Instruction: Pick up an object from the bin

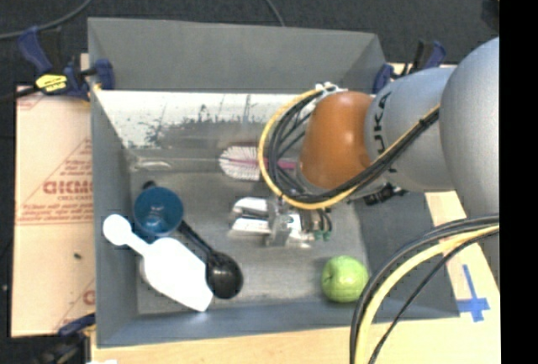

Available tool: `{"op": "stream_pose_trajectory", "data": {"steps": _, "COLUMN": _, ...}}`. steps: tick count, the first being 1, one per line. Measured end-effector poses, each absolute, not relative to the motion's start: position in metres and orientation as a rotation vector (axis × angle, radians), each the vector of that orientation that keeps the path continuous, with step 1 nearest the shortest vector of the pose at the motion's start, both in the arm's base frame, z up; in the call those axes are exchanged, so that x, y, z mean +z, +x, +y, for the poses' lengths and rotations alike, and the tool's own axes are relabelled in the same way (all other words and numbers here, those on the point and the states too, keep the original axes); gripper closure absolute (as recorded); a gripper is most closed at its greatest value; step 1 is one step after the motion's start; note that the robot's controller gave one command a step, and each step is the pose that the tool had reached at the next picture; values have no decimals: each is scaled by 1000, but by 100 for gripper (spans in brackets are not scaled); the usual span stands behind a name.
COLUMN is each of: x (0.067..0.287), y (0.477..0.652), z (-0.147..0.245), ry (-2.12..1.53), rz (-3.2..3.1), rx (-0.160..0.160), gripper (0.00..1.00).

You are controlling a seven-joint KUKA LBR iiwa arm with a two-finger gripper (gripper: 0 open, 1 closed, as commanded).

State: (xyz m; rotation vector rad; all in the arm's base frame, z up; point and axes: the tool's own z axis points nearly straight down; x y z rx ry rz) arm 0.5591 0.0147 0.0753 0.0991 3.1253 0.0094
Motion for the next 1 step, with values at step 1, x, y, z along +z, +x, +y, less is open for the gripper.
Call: {"op": "stream_pose_trajectory", "data": {"steps": 1, "x": 75, "y": 559, "z": 15, "ry": 100, "rz": 3125, "rx": 9, "gripper": 100}}
